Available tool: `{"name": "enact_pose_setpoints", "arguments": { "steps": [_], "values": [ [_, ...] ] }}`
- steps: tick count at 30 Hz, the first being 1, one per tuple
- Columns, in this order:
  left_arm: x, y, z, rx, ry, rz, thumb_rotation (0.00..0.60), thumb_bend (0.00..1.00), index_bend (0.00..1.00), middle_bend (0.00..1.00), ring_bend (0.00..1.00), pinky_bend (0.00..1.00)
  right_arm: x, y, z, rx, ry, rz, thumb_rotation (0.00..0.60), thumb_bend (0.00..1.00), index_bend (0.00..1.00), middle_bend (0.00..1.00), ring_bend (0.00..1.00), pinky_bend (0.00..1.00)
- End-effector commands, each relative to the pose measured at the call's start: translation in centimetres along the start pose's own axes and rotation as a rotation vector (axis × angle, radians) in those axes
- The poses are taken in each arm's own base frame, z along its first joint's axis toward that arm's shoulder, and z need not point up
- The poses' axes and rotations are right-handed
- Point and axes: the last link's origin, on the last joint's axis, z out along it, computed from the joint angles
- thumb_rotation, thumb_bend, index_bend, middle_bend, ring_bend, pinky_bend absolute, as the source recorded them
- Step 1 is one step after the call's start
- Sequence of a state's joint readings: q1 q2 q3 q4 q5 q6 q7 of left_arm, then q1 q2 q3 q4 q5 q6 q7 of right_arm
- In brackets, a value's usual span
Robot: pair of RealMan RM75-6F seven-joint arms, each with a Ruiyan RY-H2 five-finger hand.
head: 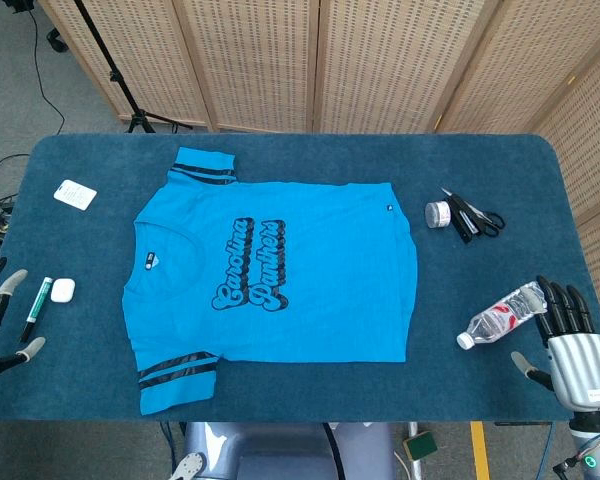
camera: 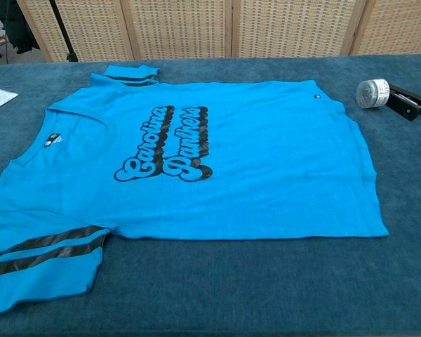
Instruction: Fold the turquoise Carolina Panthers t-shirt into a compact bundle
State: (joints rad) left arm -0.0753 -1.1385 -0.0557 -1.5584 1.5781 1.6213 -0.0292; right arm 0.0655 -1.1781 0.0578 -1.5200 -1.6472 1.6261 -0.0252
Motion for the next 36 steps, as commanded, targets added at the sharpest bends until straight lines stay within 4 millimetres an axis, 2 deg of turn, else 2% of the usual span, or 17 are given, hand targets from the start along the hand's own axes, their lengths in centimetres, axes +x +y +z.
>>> {"name": "enact_pose_setpoints", "arguments": {
  "steps": [1, 6, 10, 14, 17, 18, 20, 29, 36],
  "values": [
    [0.0, 0.0, 0.0, 0.001, 0.002, 0.004, 0.600, 0.03, 0.00, 0.00, 0.00, 0.00, -0.1, -0.1, -0.1, 0.009, -0.009, 0.003, 0.600, 0.00, 0.02, 0.00, 0.00, 0.00],
    [-0.3, 0.3, 0.2, -0.005, -0.007, 0.007, 0.600, 0.03, 0.00, 0.00, 0.00, 0.00, -1.1, -1.0, -0.4, 0.098, -0.083, 0.020, 0.600, 0.00, 0.03, 0.00, 0.00, 0.00],
    [-0.2, 0.2, 0.2, 0.002, -0.008, 0.002, 0.600, 0.03, 0.00, 0.00, 0.00, 0.00, -2.0, -2.7, -0.3, 0.219, -0.161, 0.059, 0.600, 0.00, 0.09, 0.00, 0.00, 0.00],
    [-0.2, 0.1, 0.2, 0.007, -0.006, -0.003, 0.600, 0.04, 0.00, 0.00, 0.00, 0.00, -2.4, -3.5, -0.2, 0.295, -0.190, 0.069, 0.600, 0.00, 0.18, 0.00, 0.00, 0.00],
    [-0.2, 0.1, 0.3, 0.011, -0.002, -0.003, 0.600, 0.05, 0.00, 0.00, 0.00, 0.00, -3.1, -4.8, 0.4, 0.396, -0.237, 0.068, 0.600, 0.00, 0.22, 0.00, 0.00, 0.00],
    [-0.2, 0.2, 0.3, 0.009, -0.003, -0.002, 0.600, 0.06, 0.00, 0.00, 0.00, 0.00, -3.9, -6.0, 1.1, 0.467, -0.258, 0.035, 0.600, 0.00, 0.24, 0.00, 0.00, 0.00],
    [-0.2, 0.3, 0.2, 0.009, -0.003, -0.004, 0.600, 0.06, 0.00, 0.00, 0.00, 0.00, -4.8, -6.9, 1.8, 0.500, -0.269, 0.004, 0.600, 0.00, 0.25, 0.00, 0.00, 0.00],
    [-0.3, 0.1, 0.3, 0.018, -0.007, -0.001, 0.600, 0.06, 0.00, 0.00, 0.00, 0.00, -8.1, -10.0, 4.1, 0.537, -0.287, -0.064, 0.600, 0.02, 0.32, 0.00, 0.00, 0.00],
    [-0.3, 0.0, 0.4, 0.025, -0.008, 0.000, 0.600, 0.06, 0.00, 0.00, 0.00, 0.00, -9.8, -10.6, 5.0, 0.523, -0.330, -0.121, 0.600, 0.04, 0.35, 0.01, 0.00, 0.00]
  ]
}}
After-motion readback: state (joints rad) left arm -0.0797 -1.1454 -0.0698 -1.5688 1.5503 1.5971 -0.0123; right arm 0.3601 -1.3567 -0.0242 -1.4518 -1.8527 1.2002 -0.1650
